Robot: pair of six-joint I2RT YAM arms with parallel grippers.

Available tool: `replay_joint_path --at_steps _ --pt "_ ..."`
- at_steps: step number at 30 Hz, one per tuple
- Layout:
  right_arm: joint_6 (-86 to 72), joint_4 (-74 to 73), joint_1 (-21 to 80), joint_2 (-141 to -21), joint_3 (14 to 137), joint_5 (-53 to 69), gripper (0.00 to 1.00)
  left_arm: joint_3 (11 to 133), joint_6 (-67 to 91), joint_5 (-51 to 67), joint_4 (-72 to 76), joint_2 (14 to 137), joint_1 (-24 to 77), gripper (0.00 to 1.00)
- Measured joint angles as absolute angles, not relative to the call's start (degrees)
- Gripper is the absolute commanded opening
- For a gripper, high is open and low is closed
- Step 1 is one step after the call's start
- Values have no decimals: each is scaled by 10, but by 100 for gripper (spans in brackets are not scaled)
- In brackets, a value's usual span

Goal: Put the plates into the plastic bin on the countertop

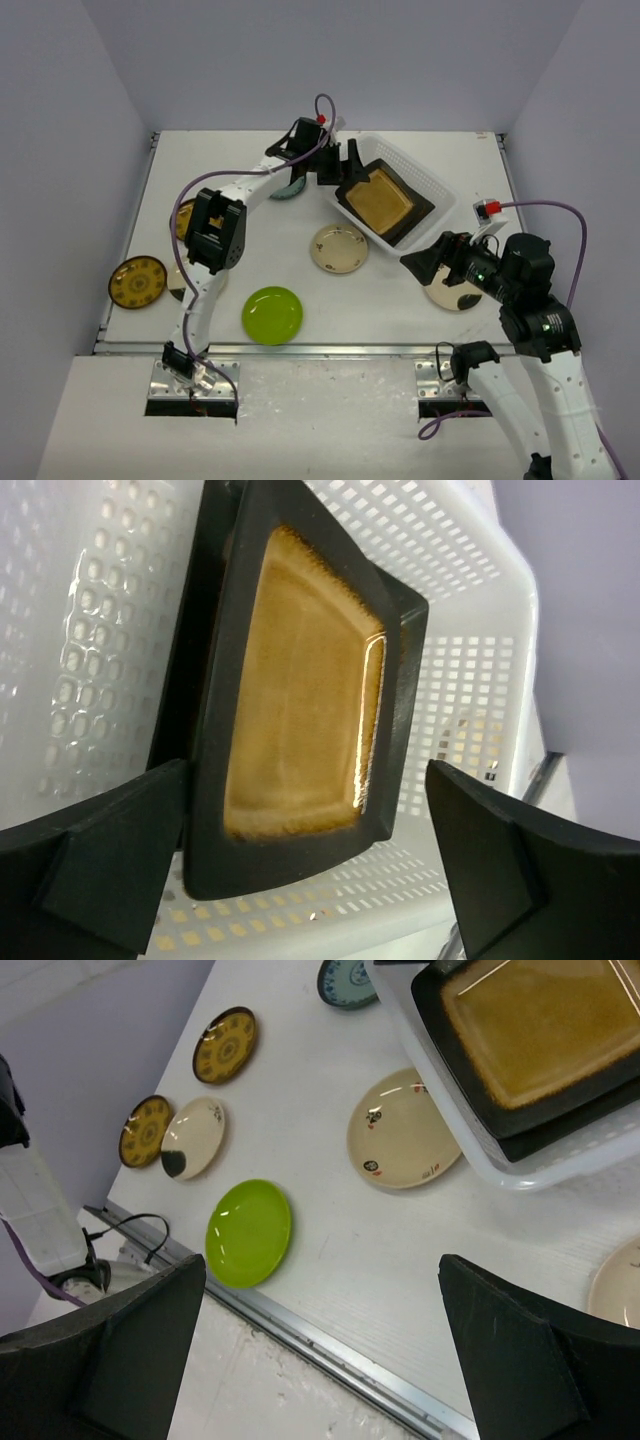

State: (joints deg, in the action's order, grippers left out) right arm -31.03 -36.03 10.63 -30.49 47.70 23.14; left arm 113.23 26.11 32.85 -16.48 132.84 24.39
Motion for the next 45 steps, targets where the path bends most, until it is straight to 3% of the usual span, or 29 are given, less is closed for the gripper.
replay_joint_path --at_steps 9,15,20,28,32,37,40,42,45 --pt "-318 -360 106 -332 440 196 99 1144 239 240 -258 1280 263 100" --pt "-340 -344 106 -354 387 203 99 1161 234 208 -270 1159 274 100" --pt "-374 -267 124 -378 329 261 99 1121 246 97 -285 1001 278 100" --pt "-433 -104 392 -538 287 177 98 712 329 -127 -275 528 276 100" --pt "-452 -43 488 -654 300 120 82 634 353 -182 -312 384 276 100" --pt "-477 51 536 -855 382 90 71 609 345 -195 -358 349 276 100" --pt "-485 92 545 -957 432 90 53 586 329 -191 -381 343 276 100" --pt "-490 105 548 -1003 454 92 49 553 325 -190 -390 330 276 100" --pt "-496 120 549 -1052 482 100 31 489 323 -188 -407 302 276 100"
